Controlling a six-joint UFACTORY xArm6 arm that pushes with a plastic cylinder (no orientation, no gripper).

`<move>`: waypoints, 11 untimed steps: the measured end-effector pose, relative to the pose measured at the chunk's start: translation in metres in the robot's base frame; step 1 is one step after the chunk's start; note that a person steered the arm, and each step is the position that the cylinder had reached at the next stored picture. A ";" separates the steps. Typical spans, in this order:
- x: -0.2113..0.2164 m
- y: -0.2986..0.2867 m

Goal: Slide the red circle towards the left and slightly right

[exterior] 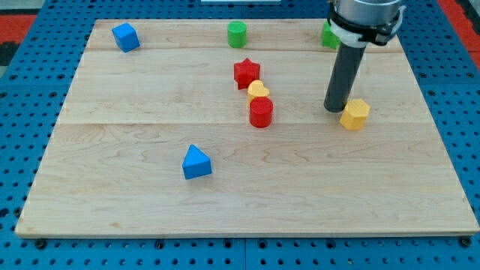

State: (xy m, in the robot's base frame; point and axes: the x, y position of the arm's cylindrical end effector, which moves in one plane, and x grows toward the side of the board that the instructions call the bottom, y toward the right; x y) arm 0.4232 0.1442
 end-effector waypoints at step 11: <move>0.010 -0.195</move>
State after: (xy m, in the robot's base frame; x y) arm 0.4329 -0.0509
